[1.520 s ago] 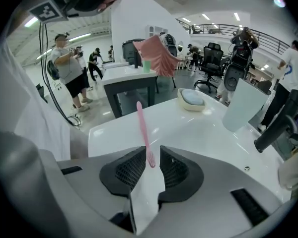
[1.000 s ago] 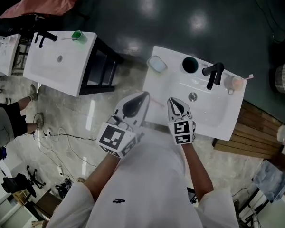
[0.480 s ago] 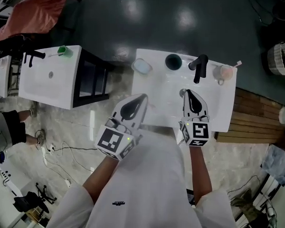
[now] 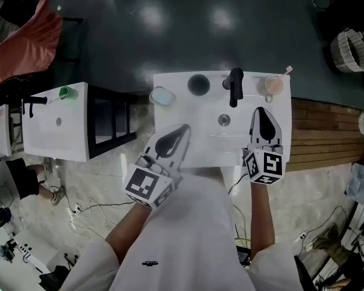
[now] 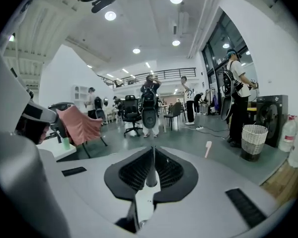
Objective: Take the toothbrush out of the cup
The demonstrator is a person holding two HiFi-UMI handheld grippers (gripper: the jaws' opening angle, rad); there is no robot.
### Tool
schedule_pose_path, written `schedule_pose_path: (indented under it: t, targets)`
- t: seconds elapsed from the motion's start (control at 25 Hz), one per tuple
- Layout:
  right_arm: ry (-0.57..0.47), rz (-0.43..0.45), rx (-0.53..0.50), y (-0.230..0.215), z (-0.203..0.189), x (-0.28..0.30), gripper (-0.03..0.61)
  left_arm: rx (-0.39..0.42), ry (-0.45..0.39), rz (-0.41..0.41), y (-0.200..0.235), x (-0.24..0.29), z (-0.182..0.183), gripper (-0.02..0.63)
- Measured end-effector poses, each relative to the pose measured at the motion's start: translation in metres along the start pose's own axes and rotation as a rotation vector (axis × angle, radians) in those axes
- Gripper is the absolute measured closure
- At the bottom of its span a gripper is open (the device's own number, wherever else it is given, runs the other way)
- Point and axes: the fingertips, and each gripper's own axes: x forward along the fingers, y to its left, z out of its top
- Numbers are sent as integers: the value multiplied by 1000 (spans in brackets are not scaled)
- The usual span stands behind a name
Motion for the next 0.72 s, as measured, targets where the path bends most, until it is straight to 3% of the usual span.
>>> schedule_pose_path:
  t: [0.36,0.52,0.72]
  targets:
    - [-35,-94,66,-53,4,14,574,24,63,-98,-20,49,-7,611]
    - [-18,-123,92,-76,-1,25,501,30,90,-127,-30,68,-8,611]
    - [15,-150,95,-106,-8,41,491,33,115,-155,-39,92,-8,611]
